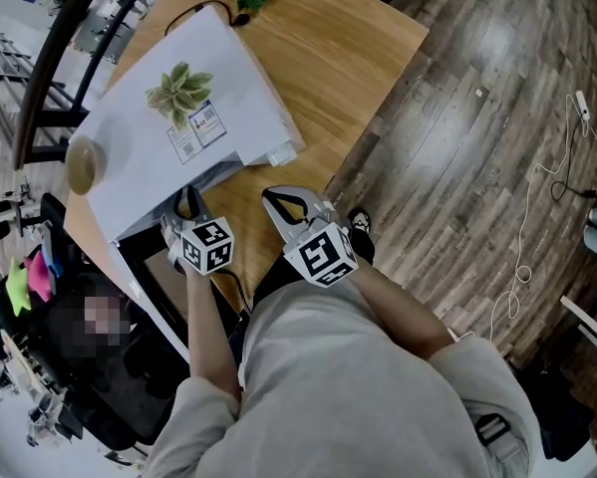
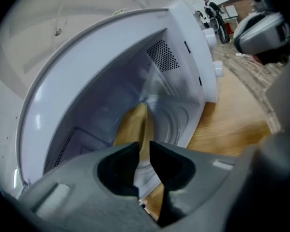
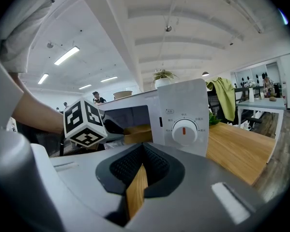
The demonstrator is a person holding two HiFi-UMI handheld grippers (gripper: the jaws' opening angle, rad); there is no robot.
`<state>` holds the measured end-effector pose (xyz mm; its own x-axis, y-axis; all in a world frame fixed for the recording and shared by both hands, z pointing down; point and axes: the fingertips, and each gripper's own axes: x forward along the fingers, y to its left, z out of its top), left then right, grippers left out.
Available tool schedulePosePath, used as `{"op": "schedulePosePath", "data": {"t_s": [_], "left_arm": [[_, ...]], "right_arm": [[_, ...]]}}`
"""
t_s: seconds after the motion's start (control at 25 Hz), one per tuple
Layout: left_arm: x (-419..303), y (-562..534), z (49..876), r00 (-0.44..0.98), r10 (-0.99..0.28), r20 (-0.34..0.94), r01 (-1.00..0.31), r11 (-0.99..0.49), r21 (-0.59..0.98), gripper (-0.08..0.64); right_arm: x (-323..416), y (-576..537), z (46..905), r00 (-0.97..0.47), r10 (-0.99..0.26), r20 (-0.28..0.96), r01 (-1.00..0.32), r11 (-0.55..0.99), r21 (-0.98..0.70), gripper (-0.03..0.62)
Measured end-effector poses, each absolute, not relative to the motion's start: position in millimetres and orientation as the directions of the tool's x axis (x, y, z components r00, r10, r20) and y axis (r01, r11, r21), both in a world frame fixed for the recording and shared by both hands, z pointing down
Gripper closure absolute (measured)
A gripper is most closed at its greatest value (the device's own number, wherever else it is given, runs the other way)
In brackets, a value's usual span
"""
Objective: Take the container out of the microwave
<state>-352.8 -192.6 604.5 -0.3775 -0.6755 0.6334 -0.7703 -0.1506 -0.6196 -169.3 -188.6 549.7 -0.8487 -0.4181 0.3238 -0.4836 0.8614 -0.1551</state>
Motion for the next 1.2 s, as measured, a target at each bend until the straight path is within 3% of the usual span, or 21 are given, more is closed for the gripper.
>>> {"op": "schedulePosePath", "data": {"t_s": [0.84,1.04,1.2], "left_arm": [[-368.8,-211.5,633.2,-0.372,-0.608,0.701,-0.714,-0.296,-0.635,0.412],[-375.0,-213.4,638.1,-0.377,-0.583,0.720,-0.715,-0.312,-0.626,0.414],[-372.8,-213.6,637.3,-0.374,-0.579,0.724,-0.713,-0.319,-0.624,0.484]], "right_arm": [[-160.4,-188.6,560.2,-0.824,-0.432,0.367,-0.509,0.848,-0.146,0.581],[-159.0,-188.2,560.6,-0.823,-0.433,0.369,-0.511,0.848,-0.144,0.581],[-157.8,-188.5,558.7,-0.826,-0.430,0.365,-0.506,0.851,-0.142,0.581]]}}
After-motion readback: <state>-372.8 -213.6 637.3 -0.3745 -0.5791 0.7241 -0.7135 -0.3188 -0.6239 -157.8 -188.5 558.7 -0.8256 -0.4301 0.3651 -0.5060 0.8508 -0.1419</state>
